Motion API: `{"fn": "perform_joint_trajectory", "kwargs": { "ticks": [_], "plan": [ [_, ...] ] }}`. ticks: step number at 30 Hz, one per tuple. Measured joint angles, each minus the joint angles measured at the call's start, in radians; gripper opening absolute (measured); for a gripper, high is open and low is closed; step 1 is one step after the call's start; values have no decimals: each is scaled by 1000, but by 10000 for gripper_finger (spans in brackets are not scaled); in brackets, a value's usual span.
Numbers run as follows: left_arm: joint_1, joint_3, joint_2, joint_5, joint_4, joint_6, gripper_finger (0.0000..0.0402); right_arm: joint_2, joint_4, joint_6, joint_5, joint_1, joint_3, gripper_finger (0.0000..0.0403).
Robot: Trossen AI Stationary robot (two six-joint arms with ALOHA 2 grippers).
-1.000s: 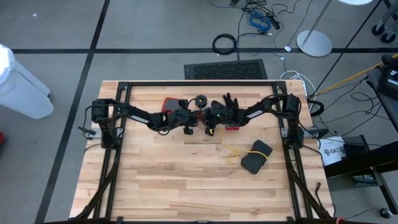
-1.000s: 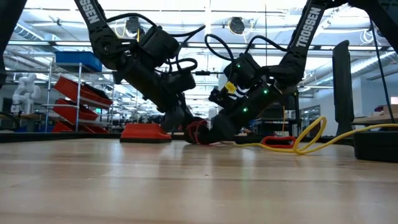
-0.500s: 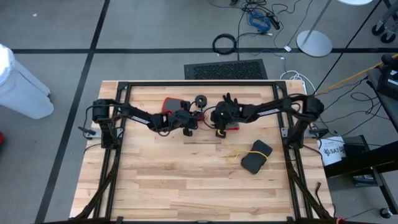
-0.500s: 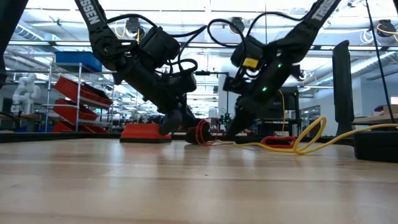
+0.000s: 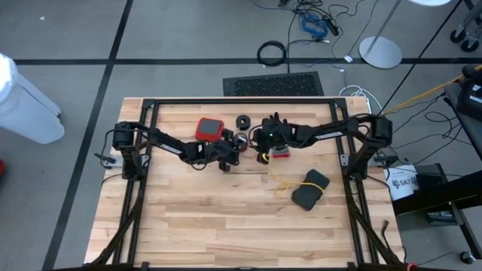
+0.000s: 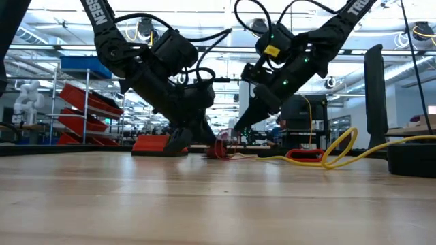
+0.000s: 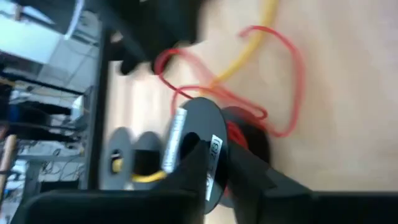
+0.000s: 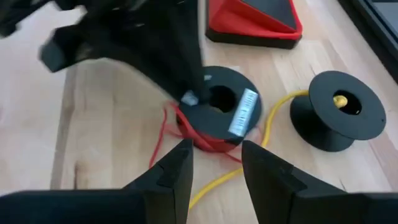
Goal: Coil cords
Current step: Coil the red wire onto spool, then return to Home Position
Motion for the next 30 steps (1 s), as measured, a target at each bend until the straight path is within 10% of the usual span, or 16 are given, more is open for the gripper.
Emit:
{"fn": "perform_joint_trajectory", "kwargs": {
  "ticks": [11, 30],
  "plan": [
    [-65, -2, -26, -111, -24, 17, 184, 29, 85, -17, 3, -1, 0, 125],
    [-64, 0, -331, -207, -270, -91, 195, -39, 94, -70, -78, -48, 0, 125]
  ]
}}
